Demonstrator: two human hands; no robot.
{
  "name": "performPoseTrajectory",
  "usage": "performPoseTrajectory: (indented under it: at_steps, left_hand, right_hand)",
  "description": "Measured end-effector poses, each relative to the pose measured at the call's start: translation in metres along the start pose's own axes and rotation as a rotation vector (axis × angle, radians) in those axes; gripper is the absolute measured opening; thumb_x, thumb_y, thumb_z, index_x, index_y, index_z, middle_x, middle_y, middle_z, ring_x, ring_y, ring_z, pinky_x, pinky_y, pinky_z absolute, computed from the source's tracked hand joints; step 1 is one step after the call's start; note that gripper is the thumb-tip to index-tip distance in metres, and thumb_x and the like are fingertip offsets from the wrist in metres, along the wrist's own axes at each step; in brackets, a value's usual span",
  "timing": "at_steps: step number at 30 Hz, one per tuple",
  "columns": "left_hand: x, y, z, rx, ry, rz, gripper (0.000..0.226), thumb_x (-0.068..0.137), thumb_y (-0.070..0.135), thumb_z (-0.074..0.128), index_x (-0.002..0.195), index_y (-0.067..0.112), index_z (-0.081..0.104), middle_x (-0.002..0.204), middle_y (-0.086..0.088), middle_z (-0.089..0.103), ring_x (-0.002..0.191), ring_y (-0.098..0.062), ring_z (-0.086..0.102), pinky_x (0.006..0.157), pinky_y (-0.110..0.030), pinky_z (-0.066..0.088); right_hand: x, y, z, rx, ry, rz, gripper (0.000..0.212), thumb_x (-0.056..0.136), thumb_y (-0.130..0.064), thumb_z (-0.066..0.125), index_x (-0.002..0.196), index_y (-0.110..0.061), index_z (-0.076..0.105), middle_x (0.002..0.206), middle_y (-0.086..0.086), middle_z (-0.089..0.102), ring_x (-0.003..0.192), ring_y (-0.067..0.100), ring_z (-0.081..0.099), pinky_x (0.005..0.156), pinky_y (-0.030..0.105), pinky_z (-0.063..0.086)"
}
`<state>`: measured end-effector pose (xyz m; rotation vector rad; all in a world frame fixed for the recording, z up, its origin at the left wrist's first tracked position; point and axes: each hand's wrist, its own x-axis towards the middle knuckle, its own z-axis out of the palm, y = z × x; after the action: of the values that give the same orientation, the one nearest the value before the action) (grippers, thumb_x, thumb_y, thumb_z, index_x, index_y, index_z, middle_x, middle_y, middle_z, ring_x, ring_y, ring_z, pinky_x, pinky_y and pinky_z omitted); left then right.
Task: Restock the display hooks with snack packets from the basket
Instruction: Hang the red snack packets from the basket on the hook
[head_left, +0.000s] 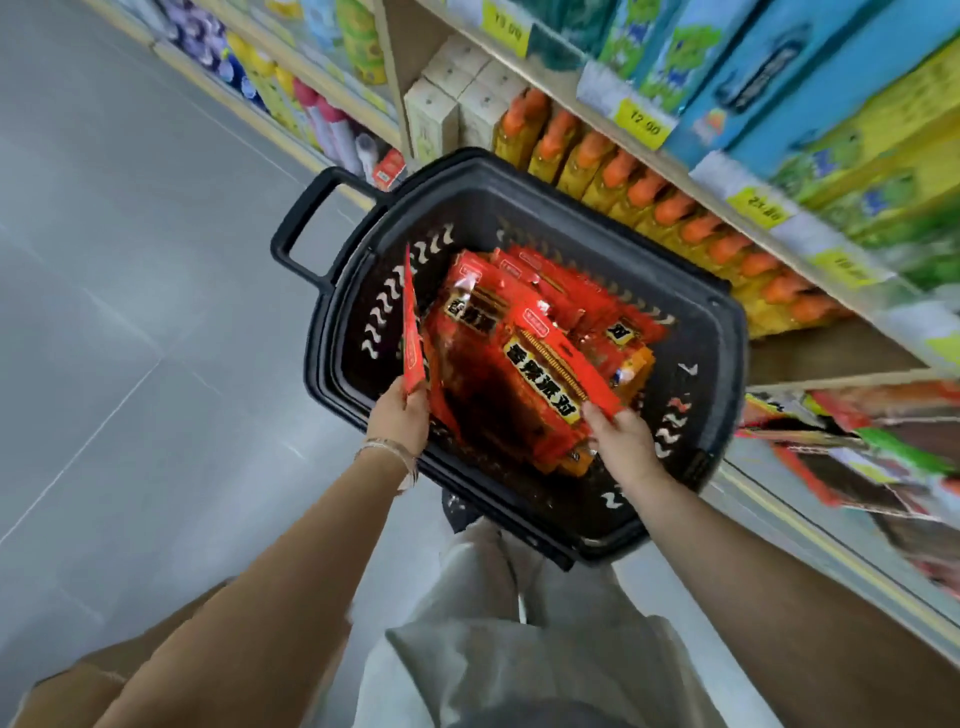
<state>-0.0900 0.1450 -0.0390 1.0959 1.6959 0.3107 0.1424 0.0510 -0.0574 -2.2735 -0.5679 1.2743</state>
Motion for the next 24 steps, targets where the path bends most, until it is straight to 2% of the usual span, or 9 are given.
performPoseTrajectory:
  at_steps: [4,6,9,13,15,17,19,22,24]
  left_hand:
    - [-0.031,0.02,0.003,0.038,0.024,0.139,0.018,0.094,0.024,0.049,0.079,0.019,0.057,0.058,0.009,0.049,0.05,-0.002,0.044,0.051,-0.018,0.036]
    - [-0.048,0.04,0.006,0.03,0.042,0.225,0.012,0.091,0.023,0.055,0.083,0.019,0.062,0.062,0.012,0.054,0.054,0.001,0.049,0.049,-0.008,0.034]
    - [-0.077,0.083,0.016,0.054,0.062,0.398,0.014,0.089,0.019,0.059,0.096,0.013,0.07,0.075,0.006,0.06,0.074,-0.011,0.055,0.058,-0.011,0.031]
    - [-0.131,0.137,0.048,-0.03,0.028,0.585,0.02,0.092,0.029,0.056,0.092,0.013,0.068,0.078,0.001,0.062,0.079,-0.015,0.056,0.07,-0.021,0.036]
    - [-0.164,0.158,0.071,-0.049,0.023,0.668,0.032,0.094,0.038,0.05,0.079,0.013,0.062,0.07,0.001,0.059,0.069,-0.014,0.053,0.062,-0.019,0.035]
    - [-0.2,0.175,0.093,-0.04,0.028,0.748,0.046,0.094,0.044,0.045,0.068,0.008,0.055,0.061,0.001,0.053,0.061,-0.016,0.048,0.058,-0.025,0.031]
    - [-0.237,0.188,0.118,-0.049,0.025,0.821,0.049,0.094,0.047,0.043,0.073,0.005,0.057,0.063,-0.001,0.053,0.063,-0.016,0.048,0.062,-0.028,0.028]
    - [-0.291,0.205,0.158,-0.067,-0.014,0.951,0.039,0.096,0.043,0.044,0.07,0.016,0.053,0.063,0.007,0.05,0.06,-0.009,0.044,0.059,-0.025,0.025]
    - [-0.325,0.217,0.186,-0.07,-0.03,1.042,0.04,0.096,0.039,0.046,0.07,0.011,0.057,0.062,0.006,0.049,0.062,-0.013,0.045,0.058,-0.026,0.024]
  right_hand:
    - [-0.045,0.007,-0.033,-0.016,0.098,-0.152,0.028,0.09,-0.04,0.058,0.07,-0.022,0.058,0.054,-0.01,0.05,0.049,0.001,0.048,0.048,0.016,0.033]
    - [-0.066,0.009,-0.054,0.064,0.185,-0.23,0.032,0.09,-0.034,0.062,0.06,-0.024,0.054,0.047,-0.013,0.049,0.044,-0.006,0.046,0.046,0.012,0.033]
    - [-0.097,0.01,-0.092,0.256,0.332,-0.335,0.04,0.09,-0.019,0.064,0.054,-0.031,0.051,0.043,-0.023,0.05,0.046,-0.013,0.047,0.05,0.005,0.035]
    - [-0.139,0.025,-0.155,0.423,0.48,-0.485,0.032,0.091,-0.015,0.061,0.06,-0.021,0.056,0.049,-0.019,0.047,0.049,-0.009,0.043,0.052,0.008,0.034]
    - [-0.16,0.041,-0.19,0.488,0.546,-0.545,0.02,0.093,-0.013,0.058,0.074,-0.006,0.063,0.063,-0.011,0.054,0.057,-0.007,0.045,0.056,0.011,0.038]
    - [-0.182,0.061,-0.227,0.507,0.639,-0.585,0.021,0.094,-0.016,0.057,0.076,-0.007,0.06,0.069,-0.001,0.054,0.062,0.0,0.046,0.058,0.019,0.039]
    - [-0.204,0.083,-0.267,0.459,0.734,-0.637,0.029,0.095,-0.018,0.056,0.067,-0.017,0.05,0.065,-0.001,0.047,0.06,0.001,0.041,0.056,0.022,0.036]
    - [-0.236,0.118,-0.328,0.288,0.855,-0.666,0.039,0.095,-0.021,0.054,0.062,-0.011,0.037,0.062,0.001,0.035,0.059,0.008,0.032,0.058,0.03,0.028]
    - [-0.255,0.142,-0.367,0.214,0.914,-0.692,0.038,0.096,-0.022,0.053,0.062,-0.013,0.037,0.06,-0.001,0.034,0.056,0.003,0.031,0.056,0.023,0.029]
